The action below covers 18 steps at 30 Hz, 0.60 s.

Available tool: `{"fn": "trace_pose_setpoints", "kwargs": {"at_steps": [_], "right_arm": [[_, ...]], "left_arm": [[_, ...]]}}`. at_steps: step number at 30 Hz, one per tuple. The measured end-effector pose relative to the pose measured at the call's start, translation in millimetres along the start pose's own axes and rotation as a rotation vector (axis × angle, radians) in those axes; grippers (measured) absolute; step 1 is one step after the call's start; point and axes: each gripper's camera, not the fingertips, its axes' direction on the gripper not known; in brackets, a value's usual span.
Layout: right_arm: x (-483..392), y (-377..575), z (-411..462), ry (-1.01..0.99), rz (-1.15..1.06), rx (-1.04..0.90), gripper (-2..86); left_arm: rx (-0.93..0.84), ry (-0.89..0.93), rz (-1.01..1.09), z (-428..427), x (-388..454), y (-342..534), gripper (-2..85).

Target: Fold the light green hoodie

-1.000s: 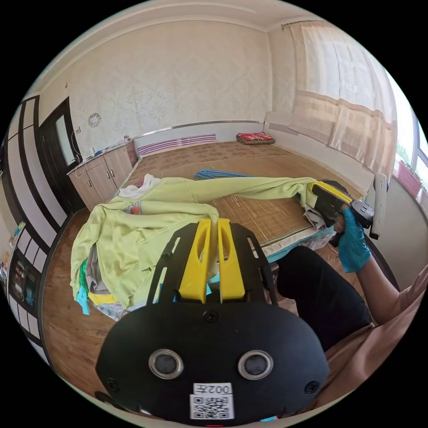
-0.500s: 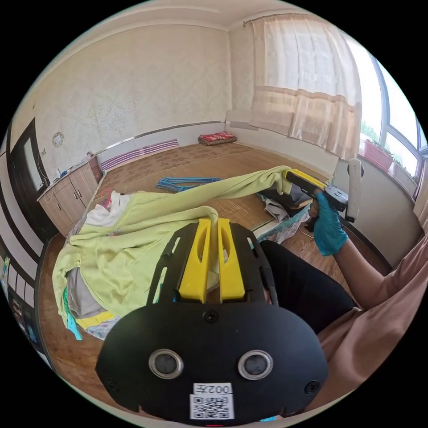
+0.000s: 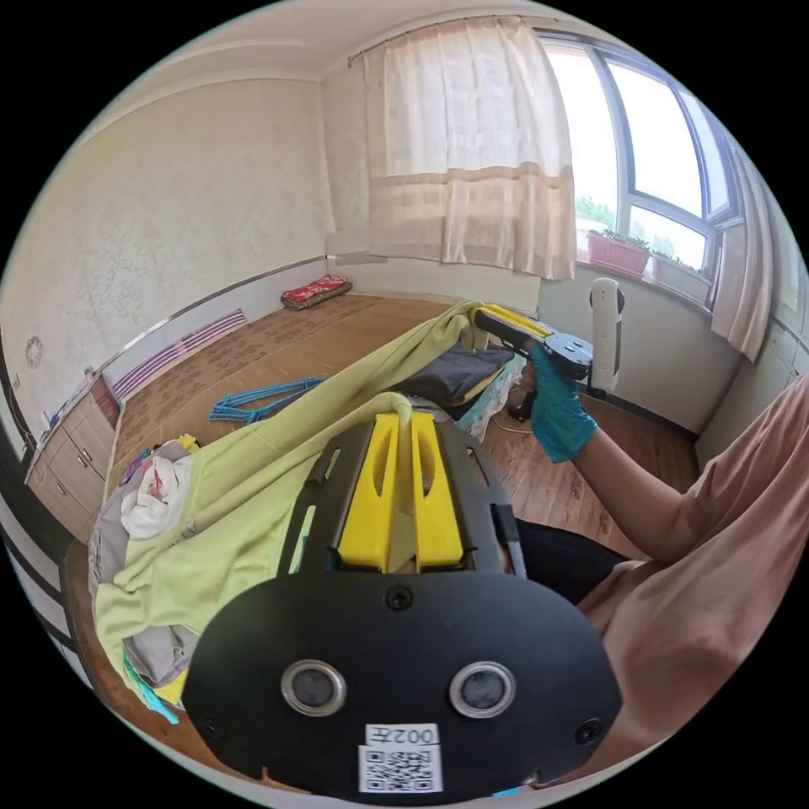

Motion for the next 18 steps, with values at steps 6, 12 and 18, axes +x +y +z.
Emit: {"fn": "trace_pose_setpoints", "kwargs": {"at_steps": [6, 12, 18], "right_arm": [[44, -12, -35, 0.100, 0.035, 0.061, 3.4], [92, -29, -77, 0.203, 0.096, 0.149, 3.1], [109, -43, -101, 0.262, 0.026, 0.180, 2.9]], "left_arm": [[0.057, 0.120, 0.096, -14, 40, -19, -0.7], [0.122, 0.199, 0.241, -33, 79, -40, -0.7], [0.160, 0.255, 0.241, -50, 86, -58, -0.7]]}}
